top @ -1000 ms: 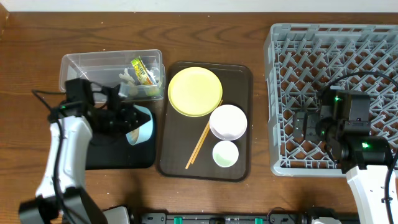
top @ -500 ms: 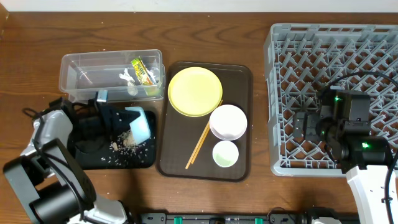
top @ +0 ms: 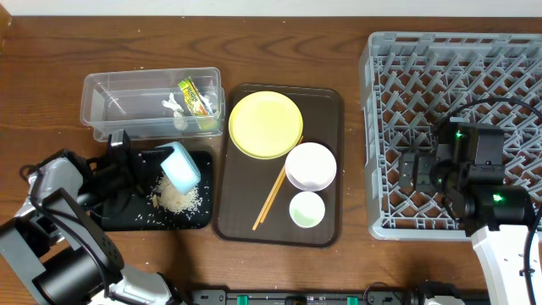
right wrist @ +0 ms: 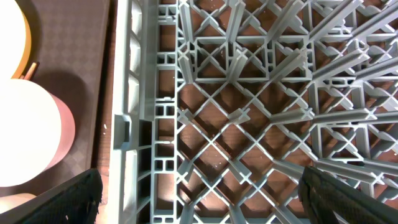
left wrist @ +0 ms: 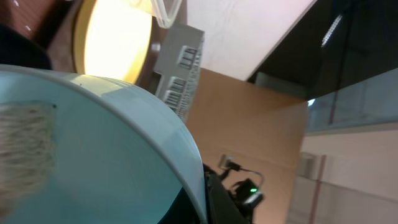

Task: Sort waste into correct bins and load items into the dishwasher rack
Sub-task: 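Tip the blue bowl over the black tray to dump the rice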

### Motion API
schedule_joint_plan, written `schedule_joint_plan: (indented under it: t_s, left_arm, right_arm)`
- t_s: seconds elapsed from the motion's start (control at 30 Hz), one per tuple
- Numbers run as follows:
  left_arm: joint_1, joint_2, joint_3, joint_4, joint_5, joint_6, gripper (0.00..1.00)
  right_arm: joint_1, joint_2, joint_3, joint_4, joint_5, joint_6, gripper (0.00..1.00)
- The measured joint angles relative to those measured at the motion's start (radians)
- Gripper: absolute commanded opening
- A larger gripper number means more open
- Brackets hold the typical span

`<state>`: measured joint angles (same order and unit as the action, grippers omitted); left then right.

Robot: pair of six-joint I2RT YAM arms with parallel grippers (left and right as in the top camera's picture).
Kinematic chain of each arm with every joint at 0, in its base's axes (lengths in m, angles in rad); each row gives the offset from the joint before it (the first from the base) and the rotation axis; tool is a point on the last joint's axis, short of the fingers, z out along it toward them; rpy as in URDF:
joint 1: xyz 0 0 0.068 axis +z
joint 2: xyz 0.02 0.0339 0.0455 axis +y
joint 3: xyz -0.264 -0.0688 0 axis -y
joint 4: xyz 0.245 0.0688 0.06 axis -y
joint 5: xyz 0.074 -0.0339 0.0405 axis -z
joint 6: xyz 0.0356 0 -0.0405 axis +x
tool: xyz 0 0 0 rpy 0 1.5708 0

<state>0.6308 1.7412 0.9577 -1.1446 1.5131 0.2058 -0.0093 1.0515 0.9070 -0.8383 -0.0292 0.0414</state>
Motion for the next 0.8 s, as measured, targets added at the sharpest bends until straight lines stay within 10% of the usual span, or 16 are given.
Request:
schedule_joint_plan:
  t_s: [0.8]
  left_arm:
    - [0.014, 0.0, 0.0, 0.076, -0.036, 0.002, 0.06]
  right_arm:
    - [0.0, 0.0, 0.0, -0.001, 0.0, 0.0, 0.99]
